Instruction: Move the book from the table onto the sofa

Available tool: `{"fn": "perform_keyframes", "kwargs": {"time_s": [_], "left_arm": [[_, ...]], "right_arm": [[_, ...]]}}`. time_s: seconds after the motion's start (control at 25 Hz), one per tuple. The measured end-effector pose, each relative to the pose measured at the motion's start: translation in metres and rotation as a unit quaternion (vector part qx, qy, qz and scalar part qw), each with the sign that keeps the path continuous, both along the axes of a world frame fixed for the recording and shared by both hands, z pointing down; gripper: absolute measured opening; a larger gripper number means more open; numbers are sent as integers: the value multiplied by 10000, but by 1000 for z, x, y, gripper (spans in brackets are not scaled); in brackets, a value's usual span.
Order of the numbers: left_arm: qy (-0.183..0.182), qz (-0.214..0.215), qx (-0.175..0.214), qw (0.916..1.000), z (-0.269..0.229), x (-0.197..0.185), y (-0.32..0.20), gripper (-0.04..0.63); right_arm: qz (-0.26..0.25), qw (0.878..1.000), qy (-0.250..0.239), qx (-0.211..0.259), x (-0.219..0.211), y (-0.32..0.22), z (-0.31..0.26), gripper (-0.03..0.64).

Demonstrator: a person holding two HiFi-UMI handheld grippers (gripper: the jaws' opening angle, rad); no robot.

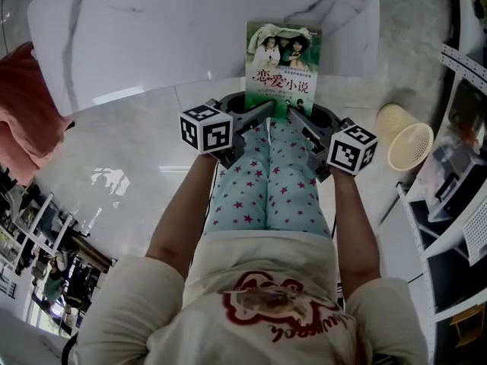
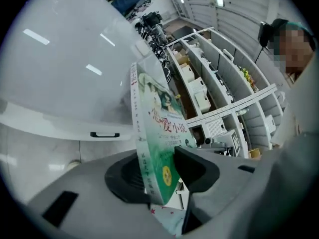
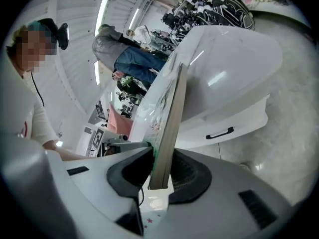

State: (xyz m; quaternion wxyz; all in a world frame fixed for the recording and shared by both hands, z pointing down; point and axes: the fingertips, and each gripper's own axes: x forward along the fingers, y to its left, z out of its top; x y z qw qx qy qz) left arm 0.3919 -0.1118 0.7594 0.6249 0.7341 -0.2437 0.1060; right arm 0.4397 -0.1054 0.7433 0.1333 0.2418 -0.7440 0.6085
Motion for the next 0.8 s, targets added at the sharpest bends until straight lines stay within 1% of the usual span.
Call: {"fn": "perform_keyframes", "kwargs": {"time_s": [0.08, 0.16, 0.28, 0.4, 0.52, 0.6, 0.72, 0.8], "left_arm": [[-92, -114, 196, 9997, -16, -2, -2, 161], [-194, -141, 349, 9991, -35, -3, -1, 158], [-344, -203, 652, 9971, -68, -4, -5, 155], [-417, -356, 1000, 9935, -105, -6, -24, 154], [-438, -486, 1303, 9893, -150, -14, -45, 155], [-532, -512, 1621, 9840, -187, -19, -59, 155], [-675, -621, 2149, 9723, -244, -22, -81, 155], [-699, -763, 2427, 9646, -283, -27, -90, 155]], "right_arm": [[83, 10000, -40, 38, -1, -1, -13, 91], [104, 9999, -24, 130, -1, 1, -29, 95], [98, 9989, 8, 455, -2, -3, -61, 95], [29, 9970, -13, 773, -4, -22, -96, 96], [-71, 9950, -126, 988, -12, -45, -140, 98], [-154, 9929, -264, 1148, -17, -59, -175, 98], [-287, 9882, -409, 1446, -20, -82, -228, 98], [-416, 9846, -455, 1639, -25, -92, -265, 97]]}}
